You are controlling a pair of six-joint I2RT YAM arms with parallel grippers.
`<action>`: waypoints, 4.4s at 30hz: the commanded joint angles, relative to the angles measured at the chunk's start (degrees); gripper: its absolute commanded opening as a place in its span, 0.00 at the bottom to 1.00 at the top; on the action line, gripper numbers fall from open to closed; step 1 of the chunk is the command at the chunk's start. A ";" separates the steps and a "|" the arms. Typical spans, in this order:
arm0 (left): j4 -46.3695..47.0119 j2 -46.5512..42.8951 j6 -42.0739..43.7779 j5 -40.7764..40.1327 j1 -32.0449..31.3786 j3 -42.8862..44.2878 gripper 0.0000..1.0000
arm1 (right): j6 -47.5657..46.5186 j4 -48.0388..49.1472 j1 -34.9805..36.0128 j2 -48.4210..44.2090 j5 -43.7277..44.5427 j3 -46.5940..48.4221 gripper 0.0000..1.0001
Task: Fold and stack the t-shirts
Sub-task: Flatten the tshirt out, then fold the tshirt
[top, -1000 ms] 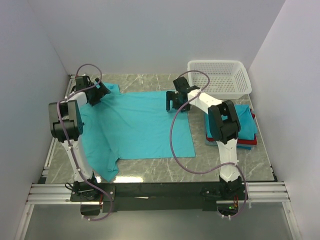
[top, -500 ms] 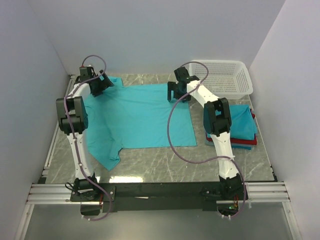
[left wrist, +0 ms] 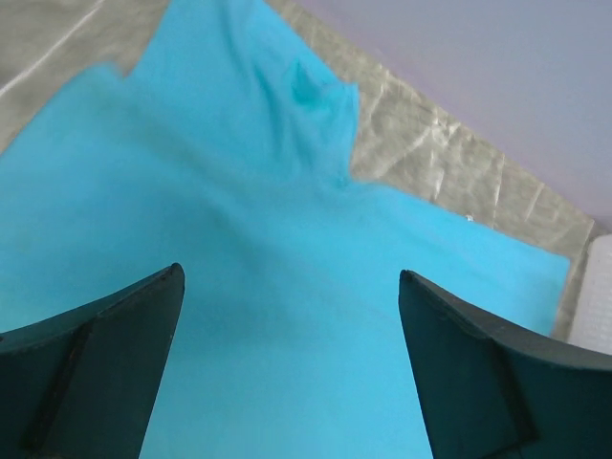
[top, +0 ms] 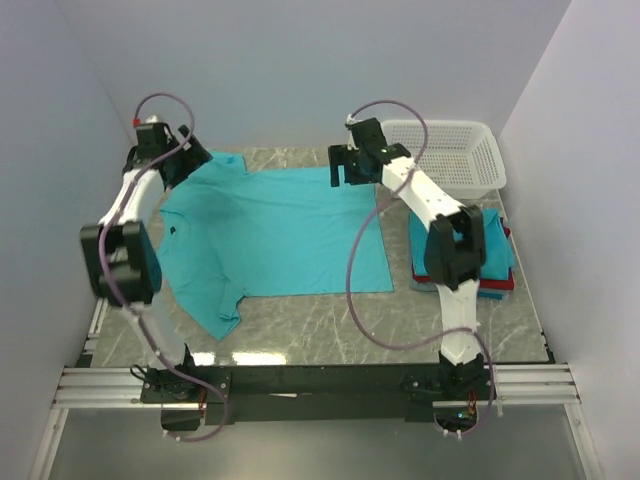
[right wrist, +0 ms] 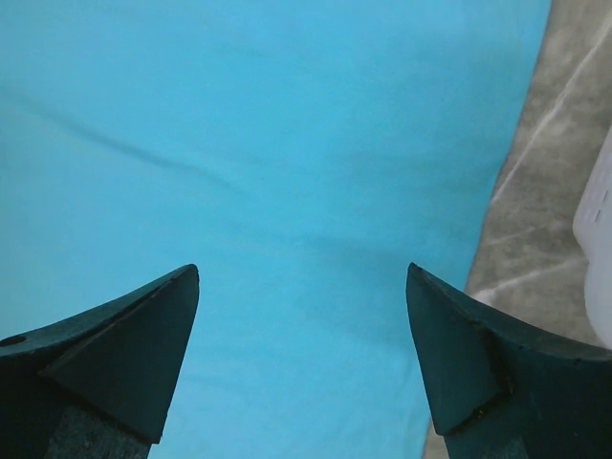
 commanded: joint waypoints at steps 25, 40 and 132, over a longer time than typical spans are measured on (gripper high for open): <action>-6.23 -54.17 -26.22 -18.80 -4.83 -69.63 0.99 | 14.37 23.20 10.09 -32.57 -3.76 -62.39 0.96; -4.82 -42.39 -22.79 -24.61 -1.23 -58.30 0.99 | 15.07 22.58 7.01 -34.40 -5.60 -68.46 0.96; -32.69 -83.43 -52.58 -38.93 -17.13 -69.71 0.01 | 23.95 14.41 6.83 -42.32 7.85 -74.53 0.31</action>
